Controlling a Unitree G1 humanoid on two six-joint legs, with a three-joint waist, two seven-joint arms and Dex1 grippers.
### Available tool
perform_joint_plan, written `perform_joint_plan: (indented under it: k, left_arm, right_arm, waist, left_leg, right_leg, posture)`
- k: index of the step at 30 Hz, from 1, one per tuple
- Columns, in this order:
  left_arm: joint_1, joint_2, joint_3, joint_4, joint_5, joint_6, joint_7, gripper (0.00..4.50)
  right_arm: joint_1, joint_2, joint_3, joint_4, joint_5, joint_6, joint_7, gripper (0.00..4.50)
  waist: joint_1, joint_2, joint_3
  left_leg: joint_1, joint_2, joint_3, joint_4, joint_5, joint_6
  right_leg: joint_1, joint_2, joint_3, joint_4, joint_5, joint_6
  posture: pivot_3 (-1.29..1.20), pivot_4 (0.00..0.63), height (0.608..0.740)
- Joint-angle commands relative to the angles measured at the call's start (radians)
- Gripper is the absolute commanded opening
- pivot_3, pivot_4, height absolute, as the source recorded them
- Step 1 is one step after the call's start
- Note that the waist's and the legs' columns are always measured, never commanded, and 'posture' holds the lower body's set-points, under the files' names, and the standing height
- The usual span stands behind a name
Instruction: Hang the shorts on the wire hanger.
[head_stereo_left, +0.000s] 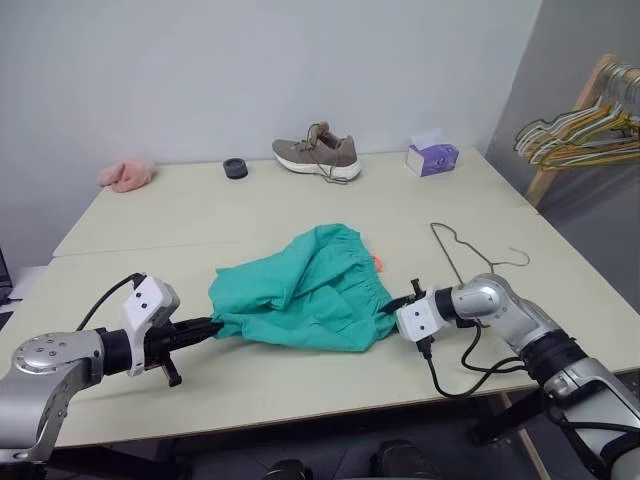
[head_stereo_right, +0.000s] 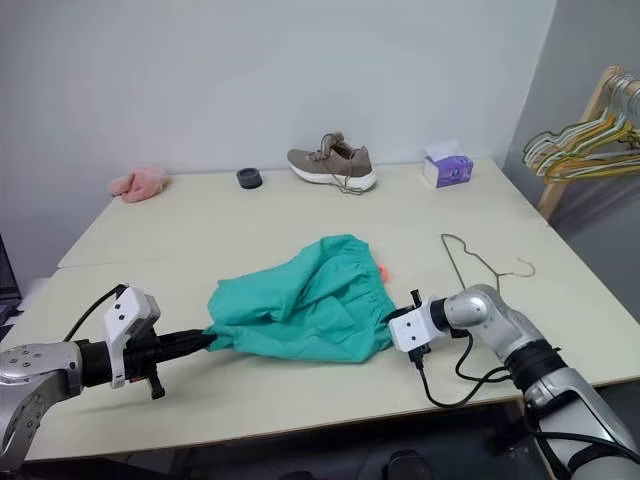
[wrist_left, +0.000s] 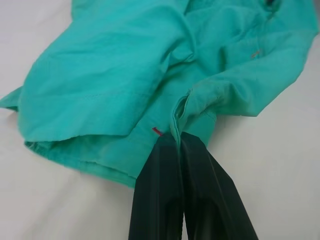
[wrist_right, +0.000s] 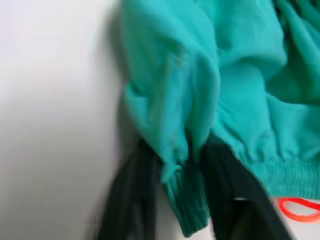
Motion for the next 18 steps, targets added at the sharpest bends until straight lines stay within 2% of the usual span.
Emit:
perform_joint_plan:
  k: [1, 3, 6, 8, 10, 12, 14, 18]
  left_arm:
    - [0.013, 0.036, -0.009, 0.002, 0.044, -0.059, -0.026, 0.0]
    - [0.027, 0.061, -0.002, -0.01, 0.034, -0.062, -0.068, 0.0]
    - [0.05, 0.108, 0.029, -0.07, -0.046, 0.003, -0.158, 0.0]
    - [0.05, 0.139, 0.035, -0.091, -0.077, 0.031, -0.198, 0.0]
    - [-0.023, 0.132, 0.021, -0.06, -0.088, 0.042, -0.18, 0.0]
    - [-0.157, 0.091, -0.021, 0.022, -0.061, 0.025, -0.12, 0.0]
    - [-0.305, 0.04, -0.074, 0.127, -0.001, -0.013, -0.056, 0.0]
    - [-0.66, -0.076, -0.197, 0.455, 0.172, -0.145, 0.074, 0.0]
  right_arm:
    - [0.021, -0.039, -0.042, -0.132, 0.108, 0.074, 0.091, 0.05]
    - [0.055, -0.081, -0.073, -0.265, 0.224, 0.205, 0.173, 0.05]
    - [0.093, -0.151, -0.123, -0.491, 0.434, 0.495, 0.274, 0.05]
    - [0.095, -0.188, -0.157, -0.602, 0.555, 0.682, 0.298, 0.05]
    - [0.068, -0.197, -0.194, -0.657, 0.659, 0.858, 0.295, 0.05]
    - [0.013, -0.168, -0.216, -0.622, 0.695, 0.97, 0.266, 0.05]
    - [-0.067, -0.121, -0.219, -0.511, 0.666, 1.001, 0.232, 0.05]
    - [-0.351, 0.014, -0.191, -0.028, 0.474, 0.872, 0.109, 0.05]
  waist:
    - [0.0, 0.0, 0.0]
    - [0.001, 0.001, 0.0]
    - [0.002, 0.001, 0.001]
    - [0.003, 0.001, 0.001]
    - [0.004, 0.002, 0.001]
    - [0.007, 0.003, 0.003]
    - [0.007, 0.004, 0.003]
    - [0.003, 0.004, 0.005]
  left_leg:
    - [-0.002, 0.0, 0.0, 0.0, 0.0, 0.0]
    - [-0.005, 0.0, 0.0, 0.0, 0.0, 0.0]
    - [-0.012, 0.0, -0.001, 0.0, 0.0, 0.0]
    - [-0.012, 0.0, -0.001, 0.0, 0.0, 0.0]
    - [-0.012, 0.0, -0.001, 0.0, 0.0, 0.0]
    - [-0.011, 0.001, -0.002, 0.001, 0.0, 0.0]
    - [-0.009, 0.001, -0.002, 0.002, 0.0, 0.001]
    - [-0.002, -0.002, -0.002, 0.002, 0.003, 0.004]
  right_leg:
    - [-0.001, 0.0, 0.0, 0.0, 0.0, 0.0]
    - [-0.002, 0.0, 0.0, 0.0, 0.0, 0.0]
    - [-0.005, 0.0, -0.001, 0.0, 0.002, -0.003]
    - [-0.006, 0.0, -0.001, 0.0, 0.001, -0.002]
    - [-0.006, 0.0, -0.002, -0.001, 0.0, 0.0]
    - [-0.005, 0.0, -0.003, 0.0, -0.001, -0.001]
    - [-0.004, 0.0, -0.004, 0.0, 0.001, 0.0]
    - [-0.001, 0.0, -0.003, 0.0, 0.006, 0.004]
  posture:
    - [-0.16, 0.0, 0.74]
    - [-0.16, 0.0, 0.74]
    - [-0.16, 0.0, 0.74]
    - [-0.16, 0.0, 0.74]
    - [-0.16, 0.0, 0.74]
    - [-0.16, 0.0, 0.74]
    - [-0.16, 0.0, 0.74]
    - [-0.17, 0.0, 0.74]
